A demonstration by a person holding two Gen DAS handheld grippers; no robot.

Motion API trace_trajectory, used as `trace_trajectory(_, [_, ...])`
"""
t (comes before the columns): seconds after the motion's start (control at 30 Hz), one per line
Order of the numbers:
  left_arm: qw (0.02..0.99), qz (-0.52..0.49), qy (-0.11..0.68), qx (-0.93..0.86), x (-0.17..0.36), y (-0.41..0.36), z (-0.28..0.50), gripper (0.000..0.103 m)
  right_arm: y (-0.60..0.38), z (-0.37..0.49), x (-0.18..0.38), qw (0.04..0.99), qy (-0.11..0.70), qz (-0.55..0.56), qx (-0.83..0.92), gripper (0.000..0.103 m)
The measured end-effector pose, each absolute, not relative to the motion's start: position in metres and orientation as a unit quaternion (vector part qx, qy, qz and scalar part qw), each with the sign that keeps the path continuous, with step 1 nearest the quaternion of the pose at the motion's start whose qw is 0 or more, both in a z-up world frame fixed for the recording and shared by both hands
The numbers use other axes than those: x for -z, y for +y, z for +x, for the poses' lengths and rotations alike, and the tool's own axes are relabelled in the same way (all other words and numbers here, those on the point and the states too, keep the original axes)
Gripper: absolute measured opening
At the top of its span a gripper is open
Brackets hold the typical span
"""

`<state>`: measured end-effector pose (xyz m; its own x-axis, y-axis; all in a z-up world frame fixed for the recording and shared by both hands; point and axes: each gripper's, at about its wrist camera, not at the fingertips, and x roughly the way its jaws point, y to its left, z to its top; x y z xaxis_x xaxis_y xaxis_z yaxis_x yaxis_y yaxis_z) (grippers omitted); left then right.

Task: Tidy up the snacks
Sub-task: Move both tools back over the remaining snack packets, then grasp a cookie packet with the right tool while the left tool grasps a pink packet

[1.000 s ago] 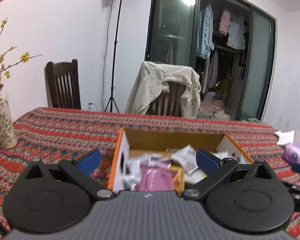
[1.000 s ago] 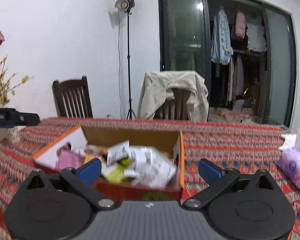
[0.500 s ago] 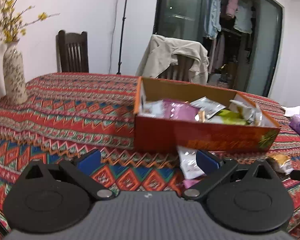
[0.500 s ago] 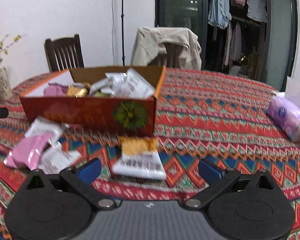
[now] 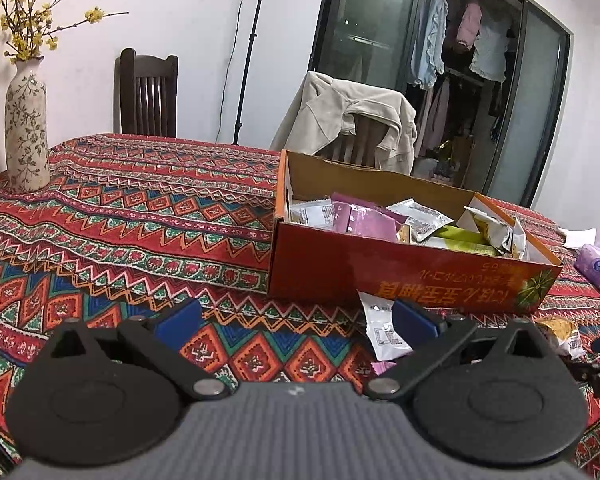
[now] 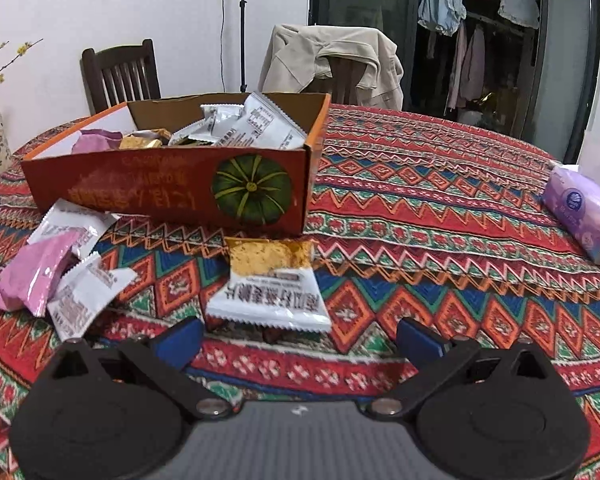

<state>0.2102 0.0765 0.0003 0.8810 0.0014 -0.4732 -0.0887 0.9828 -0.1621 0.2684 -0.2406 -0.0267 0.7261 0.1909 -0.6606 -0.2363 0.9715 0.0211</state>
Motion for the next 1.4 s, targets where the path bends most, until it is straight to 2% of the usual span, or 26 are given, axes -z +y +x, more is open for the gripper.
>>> trace_trajectory(0.33, [0.964, -0.100, 0.247, -0.023, 0.001, 0.080, 0.211, 0.103, -0.227, 0.311, 0.030, 0.925, 0.372, -0.011, -0.081, 0.103])
trace_trajectory(0.73, [0.963, -0.105, 0.246, -0.025, 0.001, 0.081, 0.210, 0.103, -0.226, 0.306, 0.033, 0.931, 0.354, -0.011, -0.090, 0.102])
trace_trajectory(0.83, [0.963, -0.105, 0.248, -0.026, 0.001, 0.081, 0.211, 0.103, -0.223, 0.299, 0.032, 0.934, 0.343, -0.014, -0.094, 0.091])
trace_trajectory(0.93, [0.962, -0.106, 0.252, -0.027, 0.003, 0.081, 0.213, 0.103, -0.222, 0.290, 0.029, 0.938, 0.330, -0.018, -0.106, 0.066])
trace_trajectory(0.97, [0.961, -0.106, 0.253, -0.027, 0.003, 0.081, 0.213, 0.103, -0.221, 0.288, 0.028, 0.939, 0.326, -0.018, -0.107, 0.052])
trace_trajectory(1.4, [0.954, -0.084, 0.282, -0.055, 0.004, 0.073, 0.220, 0.103, -0.233, 0.273, 0.016, 0.960, 0.266, -0.006, -0.084, 0.050])
